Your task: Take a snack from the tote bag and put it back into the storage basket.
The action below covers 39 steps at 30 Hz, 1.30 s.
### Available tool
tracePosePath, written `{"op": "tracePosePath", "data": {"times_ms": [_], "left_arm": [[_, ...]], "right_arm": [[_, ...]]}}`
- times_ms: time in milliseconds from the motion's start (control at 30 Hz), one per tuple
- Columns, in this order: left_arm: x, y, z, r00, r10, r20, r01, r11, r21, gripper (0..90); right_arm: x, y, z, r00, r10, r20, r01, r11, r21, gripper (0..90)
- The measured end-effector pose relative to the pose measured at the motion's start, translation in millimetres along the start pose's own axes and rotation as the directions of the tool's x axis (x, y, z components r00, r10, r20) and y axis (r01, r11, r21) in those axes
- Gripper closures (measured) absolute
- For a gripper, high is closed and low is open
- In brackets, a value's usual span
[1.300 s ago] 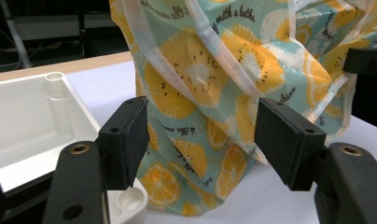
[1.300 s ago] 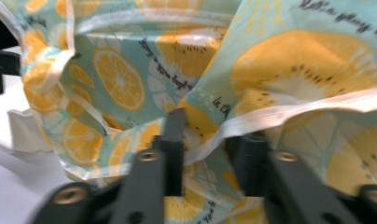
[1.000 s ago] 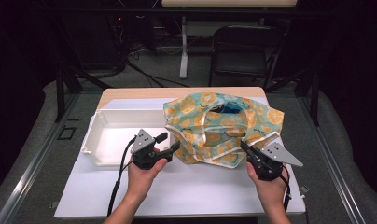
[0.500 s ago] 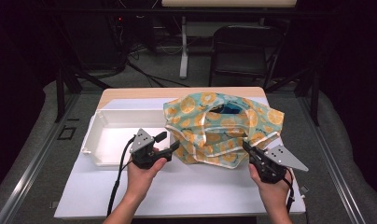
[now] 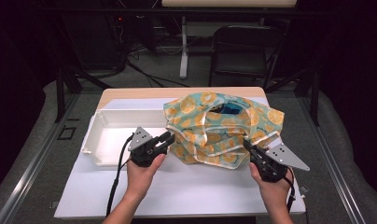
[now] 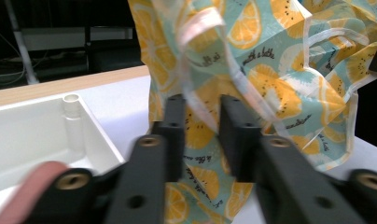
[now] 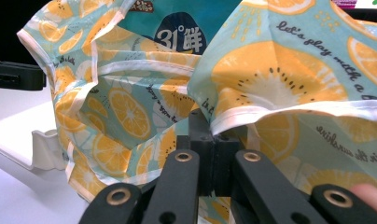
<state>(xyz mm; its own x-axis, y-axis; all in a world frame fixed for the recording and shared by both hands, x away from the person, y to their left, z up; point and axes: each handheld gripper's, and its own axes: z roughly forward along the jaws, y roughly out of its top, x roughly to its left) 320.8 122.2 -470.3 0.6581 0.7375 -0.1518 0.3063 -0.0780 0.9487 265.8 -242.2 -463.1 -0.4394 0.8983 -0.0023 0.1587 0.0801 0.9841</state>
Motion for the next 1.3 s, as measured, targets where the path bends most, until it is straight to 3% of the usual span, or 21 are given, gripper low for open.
{"op": "tracePosePath", "data": {"times_ms": [67,200,300,367,433,533,567,600,700,800,1300], "left_arm": [[0.6,-0.1,-2.1,1.0000,0.002,-0.003,-0.003,1.0000,-0.007,85.5],[1.8,-0.6,-1.9,0.9999,-0.012,-0.008,0.012,0.9999,-0.002,83.4],[4.6,-1.6,-1.1,0.9994,-0.033,0.005,0.033,0.9994,-0.014,66.6],[5.4,-1.8,0.2,0.9993,-0.034,-0.016,0.034,0.9993,-0.015,54.6],[6.8,-1.4,2.1,0.9979,-0.060,-0.026,0.059,0.9981,-0.018,36.1],[9.6,-0.6,5.0,0.9966,-0.083,0.001,0.083,0.9965,-0.016,33.4],[8.6,-0.3,5.2,0.9977,-0.068,-0.002,0.067,0.9974,-0.026,34.7],[8.3,0.2,5.0,0.9982,-0.059,-0.003,0.059,0.9979,-0.027,47.4],[7.4,3.1,3.7,0.9990,-0.042,0.013,0.043,0.9986,-0.031,72.2],[8.7,5.0,2.0,0.9984,-0.053,0.019,0.054,0.9980,-0.032,89.6],[8.3,5.9,-4.5,0.9997,0.020,0.016,-0.020,0.9998,-0.006,90.0]], "right_arm": [[-0.3,-0.4,-0.2,1.0000,-0.001,-0.001,0.001,1.000,-0.004,90.0],[-0.5,0.1,-1.0,1.0000,0.002,-0.003,-0.002,1.000,-0.007,90.0],[-0.6,1.0,-1.9,1.0000,0.003,-0.001,-0.003,1.000,-0.014,90.0],[-1.0,1.0,-2.3,1.0000,0.002,-0.002,-0.002,1.000,-0.012,90.0],[-1.6,1.1,-3.3,1.0000,0.001,0.000,-0.001,1.000,-0.018,90.0],[-2.2,1.0,-3.5,1.0000,0.004,0.000,-0.004,1.000,-0.019,90.0],[-2.4,0.8,-3.4,1.0000,0.005,-0.002,-0.005,1.000,-0.019,90.0],[-2.4,0.3,-3.4,1.0000,0.007,-0.004,-0.007,1.000,-0.017,90.0],[-1.5,-0.9,-2.8,1.0000,-0.002,-0.007,0.002,1.000,-0.017,90.0],[-1.3,-1.0,-3.4,1.0000,0.002,-0.007,-0.002,1.000,-0.013,90.0],[-4.6,16.4,-3.0,0.9999,-0.011,0.001,0.011,0.998,-0.062,90.0]]}}
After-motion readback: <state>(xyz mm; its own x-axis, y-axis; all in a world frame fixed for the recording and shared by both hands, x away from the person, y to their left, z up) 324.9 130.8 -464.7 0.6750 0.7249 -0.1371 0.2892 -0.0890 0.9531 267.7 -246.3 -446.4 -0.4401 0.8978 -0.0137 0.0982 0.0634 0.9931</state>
